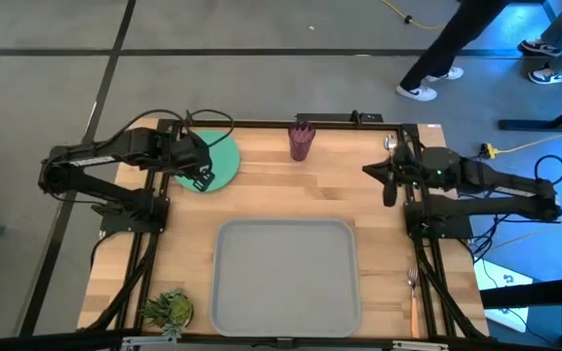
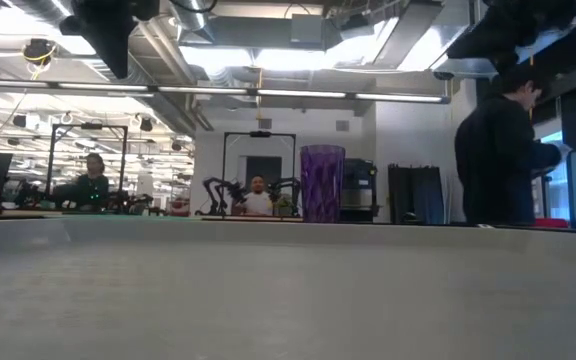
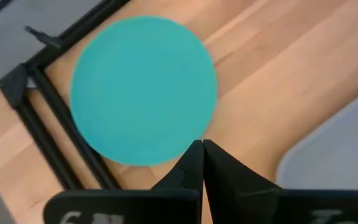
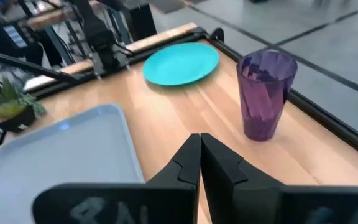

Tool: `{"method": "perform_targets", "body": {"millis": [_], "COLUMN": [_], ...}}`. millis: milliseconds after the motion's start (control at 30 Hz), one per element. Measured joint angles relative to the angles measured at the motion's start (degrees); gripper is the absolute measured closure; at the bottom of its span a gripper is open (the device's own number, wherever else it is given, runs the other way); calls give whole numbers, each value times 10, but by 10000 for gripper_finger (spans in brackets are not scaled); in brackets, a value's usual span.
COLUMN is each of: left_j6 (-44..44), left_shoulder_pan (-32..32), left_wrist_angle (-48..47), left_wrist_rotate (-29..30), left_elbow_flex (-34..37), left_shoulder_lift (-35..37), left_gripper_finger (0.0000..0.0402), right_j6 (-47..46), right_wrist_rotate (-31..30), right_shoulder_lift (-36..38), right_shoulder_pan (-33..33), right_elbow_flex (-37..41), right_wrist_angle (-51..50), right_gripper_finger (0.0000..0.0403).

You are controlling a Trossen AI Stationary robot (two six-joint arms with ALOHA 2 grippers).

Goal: Pick and place plate/cup/fork/spoon on tray
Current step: Put the green plate on the gray tray

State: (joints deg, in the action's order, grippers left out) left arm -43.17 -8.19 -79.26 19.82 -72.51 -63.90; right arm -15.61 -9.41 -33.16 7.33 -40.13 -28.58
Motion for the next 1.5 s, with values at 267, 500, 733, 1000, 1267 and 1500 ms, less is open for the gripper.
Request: {"method": "perform_targets", "body": {"millis": [267,500,733,1000,1267,1500], "left_j6": [3,-15,-44,-40,-13,-12], "left_shoulder_pan": [0,-1,-24,-33,-33,-30], "left_wrist_angle": [4,4,2,9,50,85], "left_wrist_rotate": [-11,-41,-84,-59,-30,-20], "left_elbow_flex": [0,0,0,0,0,0], "left_shoulder_lift": [0,-8,-40,-112,-200,-283], "left_gripper_finger": [401,378,332,323,321,323], "right_j6": [41,41,40,40,39,40], "right_wrist_rotate": [0,0,0,0,0,0], "right_shoulder_lift": [-61,-65,-65,-65,-65,-65], "right_shoulder_pan": [0,0,0,0,0,0], "right_elbow_flex": [-49,-50,-50,-50,-50,-50], "right_wrist_angle": [0,0,0,5,5,5], "right_gripper_finger": [386,386,386,386,386,386]}}
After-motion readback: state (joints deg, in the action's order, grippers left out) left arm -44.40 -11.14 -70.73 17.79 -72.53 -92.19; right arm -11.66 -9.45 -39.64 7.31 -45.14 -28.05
